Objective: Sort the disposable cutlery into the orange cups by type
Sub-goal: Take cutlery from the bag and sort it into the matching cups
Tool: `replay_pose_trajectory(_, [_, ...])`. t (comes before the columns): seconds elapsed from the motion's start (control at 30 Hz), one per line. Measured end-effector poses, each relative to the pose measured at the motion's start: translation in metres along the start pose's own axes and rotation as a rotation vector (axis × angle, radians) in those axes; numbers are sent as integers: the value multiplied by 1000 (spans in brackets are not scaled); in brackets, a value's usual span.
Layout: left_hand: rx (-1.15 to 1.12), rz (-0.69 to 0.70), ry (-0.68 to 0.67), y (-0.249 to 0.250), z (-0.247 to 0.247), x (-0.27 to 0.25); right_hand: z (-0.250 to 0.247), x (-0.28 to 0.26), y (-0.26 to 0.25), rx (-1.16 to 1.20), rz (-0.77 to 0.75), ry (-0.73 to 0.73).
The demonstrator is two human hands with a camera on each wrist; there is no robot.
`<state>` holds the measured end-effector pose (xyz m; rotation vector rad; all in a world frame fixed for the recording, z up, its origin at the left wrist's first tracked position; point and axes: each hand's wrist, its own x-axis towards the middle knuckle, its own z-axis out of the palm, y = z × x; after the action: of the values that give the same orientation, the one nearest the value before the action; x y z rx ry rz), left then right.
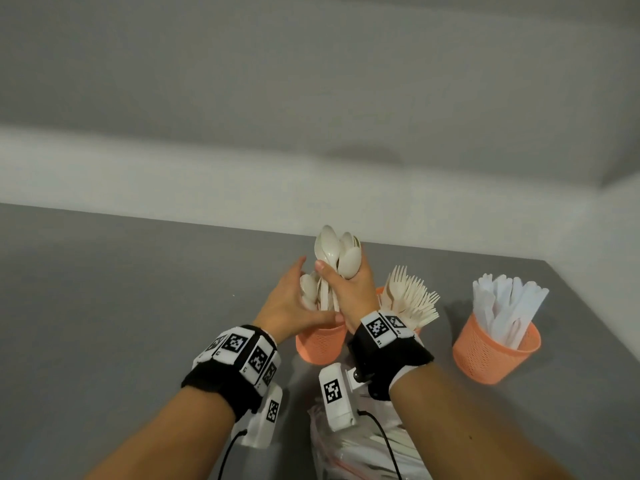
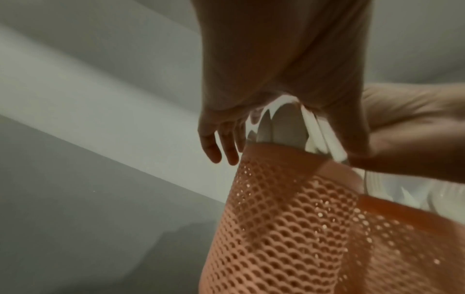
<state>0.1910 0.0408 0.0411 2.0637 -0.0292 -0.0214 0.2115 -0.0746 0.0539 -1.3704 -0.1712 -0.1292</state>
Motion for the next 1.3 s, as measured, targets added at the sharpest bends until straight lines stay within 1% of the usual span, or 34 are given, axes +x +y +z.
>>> replay_pose_trajectory(0.1, [75,44,74,-3,9,3,-7,-1,1,47,78,-54])
replay_pose_trajectory(0.17, [95,80,127,-4,13,2,-12,0,-2,56,106,-59])
replay_pose_trajectory(0.23, [82,88,107,-4,11,1,-15,2,-8,6,57,-50])
replay_pose_trajectory(0.3, [84,77,10,-4,6,3,-17,3,-16,-158,-79,-68])
replay_pose_trajectory(0.37, [98,49,-67,-3,-1,2,-16,1,-22,-348,-215,-149])
replay_pose_trajectory(0.4, [93,39,-93,-2,-3,2,-16,1,-21,-487,-256,-208])
replay_pose_trajectory(0.43, [89,33,-112,0,-5,1,-16,0,-17,-671,-263,-275])
replay_pose_trajectory(0.5, [95,22,-150,3,-9,-3,-18,-4,-10,-1076,-173,-426])
replay_pose_trajectory(0.53, [106,11,-171,4,-11,-6,-19,-4,-9,-1171,-105,-486])
replay_pose_trajectory(0.57, [117,1,-185,6,-12,-9,-20,-4,-12,-1169,-57,-528])
replay_pose_trajectory(0.6, [127,-12,-184,8,-14,-13,-20,-4,-18,-1108,-42,-548])
replay_pose_trajectory(0.63, [135,-14,-156,10,-16,-17,-21,-4,-25,-1024,-61,-536])
replay_pose_trajectory(0.67, [124,-4,-88,11,-18,-21,-22,-2,-33,-941,-98,-491])
replay_pose_trajectory(0.73, [28,66,147,12,-19,-31,-27,-2,-54,-809,-168,-356])
replay_pose_trajectory(0.77, [-15,120,257,15,-19,-39,-31,-4,-64,-768,-182,-309])
replay_pose_trajectory(0.8, [-38,165,334,19,-18,-48,-37,-7,-72,-740,-175,-293])
replay_pose_trajectory(0.87, [-84,238,410,27,-11,-69,-50,-19,-82,-728,-98,-358])
replay_pose_trajectory(0.9, [-105,268,411,31,-7,-79,-57,-28,-85,-744,-37,-422])
replay_pose_trajectory(0.93, [-104,300,367,34,0,-88,-63,-38,-84,-769,31,-501])
replay_pose_trajectory(0.97, [-53,319,251,33,8,-95,-69,-48,-82,-798,101,-585])
replay_pose_trajectory(1.0, [75,314,67,30,18,-100,-76,-60,-78,-836,168,-674])
replay_pose_trajectory(1.03, [261,281,-129,25,30,-104,-82,-71,-73,-902,227,-765])
replay_pose_trajectory(1.07, [440,217,-305,18,41,-108,-88,-81,-65,-1010,267,-845])
replay_pose_trajectory(1.1, [578,125,-438,9,53,-109,-94,-91,-56,-1148,285,-902])
replay_pose_trajectory(1.13, [670,52,-516,1,64,-110,-102,-99,-44,-1291,277,-929])
replay_pose_trajectory(1.17, [722,18,-539,-7,73,-109,-110,-106,-32,-1405,266,-926])
replay_pose_trajectory(1.2, [741,28,-508,-12,81,-106,-117,-114,-21,-1467,266,-899])
replay_pose_trajectory(1.23, [719,26,-443,-13,85,-104,-124,-121,-11,-1487,281,-863])
replay_pose_trajectory(1.3, [641,-4,-302,-11,87,-99,-133,-132,1,-1456,287,-785])
